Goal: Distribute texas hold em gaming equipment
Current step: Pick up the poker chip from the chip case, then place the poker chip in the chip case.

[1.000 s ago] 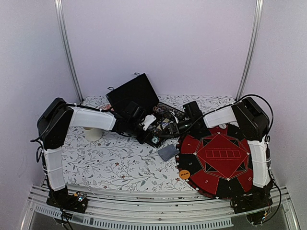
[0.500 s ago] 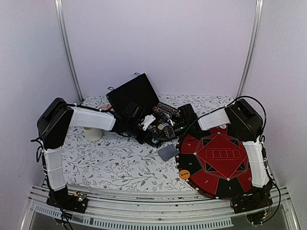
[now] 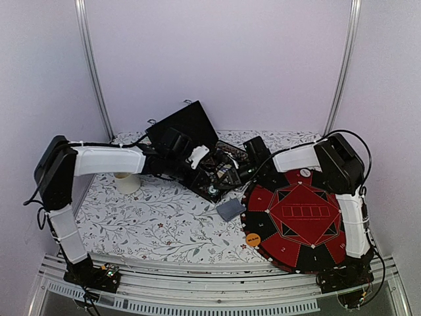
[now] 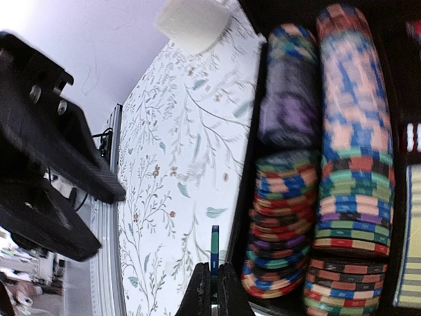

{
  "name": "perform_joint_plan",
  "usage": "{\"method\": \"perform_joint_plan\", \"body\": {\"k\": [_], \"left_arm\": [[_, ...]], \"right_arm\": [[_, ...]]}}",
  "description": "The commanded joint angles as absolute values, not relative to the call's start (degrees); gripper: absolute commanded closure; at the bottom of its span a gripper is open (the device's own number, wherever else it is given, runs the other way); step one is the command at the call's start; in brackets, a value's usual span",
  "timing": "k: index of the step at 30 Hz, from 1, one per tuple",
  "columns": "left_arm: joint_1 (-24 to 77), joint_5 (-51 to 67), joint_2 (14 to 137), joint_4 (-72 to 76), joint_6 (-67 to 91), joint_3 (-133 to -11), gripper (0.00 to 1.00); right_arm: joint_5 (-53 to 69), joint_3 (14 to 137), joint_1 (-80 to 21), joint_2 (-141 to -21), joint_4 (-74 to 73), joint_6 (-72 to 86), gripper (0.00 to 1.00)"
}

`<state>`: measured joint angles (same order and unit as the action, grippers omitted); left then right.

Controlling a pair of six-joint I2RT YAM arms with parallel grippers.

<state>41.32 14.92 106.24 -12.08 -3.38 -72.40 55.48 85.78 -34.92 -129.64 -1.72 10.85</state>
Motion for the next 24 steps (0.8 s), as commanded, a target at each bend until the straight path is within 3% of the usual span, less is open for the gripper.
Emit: {"method": "perform_joint_plan", "body": {"k": [1,7,13,19,24], "left_arm": [[39.35,16.57,100.19,-12.12,-0.90,-71.26,0.67],[37.35,16.31,98.46,-11.21,1.65,-69.13,0.49],[36.20,16.17,100.44,-11.34,2.48,-68.54,0.34],[34.78,16.14,100.88,-11.17,2.03,-67.34,0.31],[33.87,16.35,101.99,-11.34,0.76,-67.71,0.30]], "right_arm": [[50.74,90.84,-34.89,-120.14,-15.89,-5.21,0.98],[41.51,91.54,-33.93,-115.03,-25.13,-29.64,0.98],[33.76,87.73,-34.91,-111.69,-24.50,-58.50,0.98],[31.35,89.06,-35.42,-114.00,-27.56,-83.43,0.98],[27.28,95.42,-37.05,-119.70,-34.06,-89.66,0.98]]}}
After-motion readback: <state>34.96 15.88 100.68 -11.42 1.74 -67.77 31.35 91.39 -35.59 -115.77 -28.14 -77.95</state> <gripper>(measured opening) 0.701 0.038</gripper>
